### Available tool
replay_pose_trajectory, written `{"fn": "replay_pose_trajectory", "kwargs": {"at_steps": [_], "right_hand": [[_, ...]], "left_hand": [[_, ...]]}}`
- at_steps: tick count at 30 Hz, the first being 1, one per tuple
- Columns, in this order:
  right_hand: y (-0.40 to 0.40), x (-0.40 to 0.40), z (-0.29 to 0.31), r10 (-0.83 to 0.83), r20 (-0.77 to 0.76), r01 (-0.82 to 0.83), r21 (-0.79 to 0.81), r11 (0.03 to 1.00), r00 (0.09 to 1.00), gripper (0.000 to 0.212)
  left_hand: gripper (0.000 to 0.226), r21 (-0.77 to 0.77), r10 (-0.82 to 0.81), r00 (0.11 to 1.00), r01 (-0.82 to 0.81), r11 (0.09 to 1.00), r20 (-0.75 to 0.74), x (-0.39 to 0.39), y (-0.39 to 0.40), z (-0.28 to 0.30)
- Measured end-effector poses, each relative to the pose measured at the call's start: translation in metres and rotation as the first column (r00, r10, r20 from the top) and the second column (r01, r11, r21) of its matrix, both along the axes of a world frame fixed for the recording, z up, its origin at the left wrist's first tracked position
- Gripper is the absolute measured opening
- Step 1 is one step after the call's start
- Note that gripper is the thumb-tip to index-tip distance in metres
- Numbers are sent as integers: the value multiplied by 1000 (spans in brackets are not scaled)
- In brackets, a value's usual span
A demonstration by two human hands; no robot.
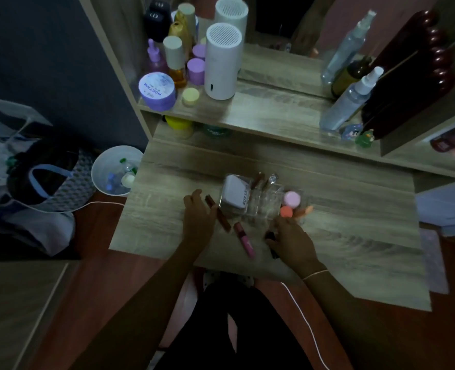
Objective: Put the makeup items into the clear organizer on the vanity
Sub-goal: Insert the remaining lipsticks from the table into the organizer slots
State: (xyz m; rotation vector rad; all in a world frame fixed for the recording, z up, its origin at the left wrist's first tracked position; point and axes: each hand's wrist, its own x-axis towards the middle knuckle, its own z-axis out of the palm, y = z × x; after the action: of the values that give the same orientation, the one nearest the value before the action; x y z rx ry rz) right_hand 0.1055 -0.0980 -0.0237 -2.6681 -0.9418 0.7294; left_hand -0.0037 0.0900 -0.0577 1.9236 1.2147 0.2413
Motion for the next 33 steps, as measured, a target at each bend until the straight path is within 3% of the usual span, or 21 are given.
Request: {"fn": "replay_pose_trajectory", "kwargs": {"at_steps": [8,15,19,22,28,33], "right_hand": [[2,-15,-11,-78,-27,79,42,996,997,29],[14,-20,-10,-76,-28,77,76,994,997,25],[19,-20,-9,-83,-40,87,106,991,996,25],[21,-17,1,-115,-49,121,151,981,992,24],[24,9,33,-221,-46,224,347,911,974,26],[27,42,51,-278,-6,256,409,876,961,30]], "left_hand": [[48,54,-26,996,30,998,-81,4,4,0],[24,121,-72,989,88,989,-130,-3,11,1],[27,142,-82,987,102,985,-136,-6,21,1],[39,117,-56,995,65,991,-76,-4,30,5],[23,156,-8,998,-1,988,55,18,46,36],[12,253,-240,921,163,953,308,45,40,70]]}}
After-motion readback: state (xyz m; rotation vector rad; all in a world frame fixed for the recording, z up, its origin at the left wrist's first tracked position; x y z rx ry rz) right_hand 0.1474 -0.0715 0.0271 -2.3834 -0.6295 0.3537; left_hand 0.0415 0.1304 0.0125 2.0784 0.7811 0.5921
